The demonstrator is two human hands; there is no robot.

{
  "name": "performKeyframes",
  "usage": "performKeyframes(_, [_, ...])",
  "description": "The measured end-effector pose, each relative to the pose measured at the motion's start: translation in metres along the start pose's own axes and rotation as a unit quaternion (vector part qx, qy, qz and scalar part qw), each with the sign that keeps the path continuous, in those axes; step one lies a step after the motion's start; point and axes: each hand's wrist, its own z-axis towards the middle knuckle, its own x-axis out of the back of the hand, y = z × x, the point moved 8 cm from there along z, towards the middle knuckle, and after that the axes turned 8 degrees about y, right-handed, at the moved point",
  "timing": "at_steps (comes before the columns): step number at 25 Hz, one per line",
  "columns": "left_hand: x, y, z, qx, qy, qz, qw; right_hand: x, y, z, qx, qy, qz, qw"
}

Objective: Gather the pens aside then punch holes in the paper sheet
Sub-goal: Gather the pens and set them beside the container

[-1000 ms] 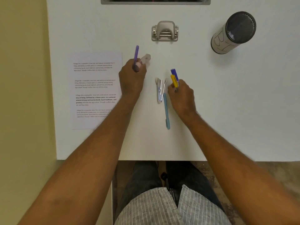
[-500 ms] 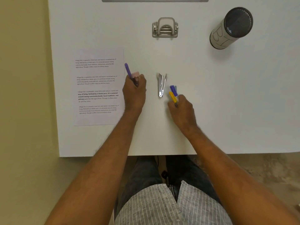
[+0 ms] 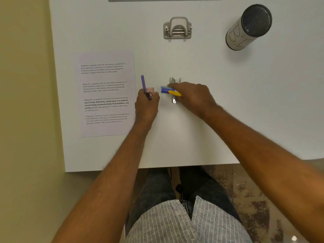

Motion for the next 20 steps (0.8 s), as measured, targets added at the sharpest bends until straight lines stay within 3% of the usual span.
performKeyframes(4, [0.001,-0.005,0.002,0.007,-0.011,0.016,1.0,-0.013,0.0,0.0,0.073,-0.086,-0.097,0.989])
performKeyframes(9, [-0.003,-0.003,0.0,0.005,-0.026,0.035,0.999,-0.003,0.008,0.007,0.037,-0.015,-0.051,0.998])
performKeyframes(12, [-0.014,0.006,-0.005,-0.001,-0.046,0.036,0.998,0.007,0.024,-0.001,-0.041,0.04,0.057,0.997])
performKeyframes(16, [-0.054,0.028,-0.021,-0.013,-0.103,0.032,0.994,0.028,0.069,-0.022,-0.203,0.117,0.228,0.945])
performKeyframes(20, [-0.117,0.056,-0.047,-0.007,-0.173,0.015,0.985,0.036,0.119,-0.048,-0.341,0.129,0.385,0.848])
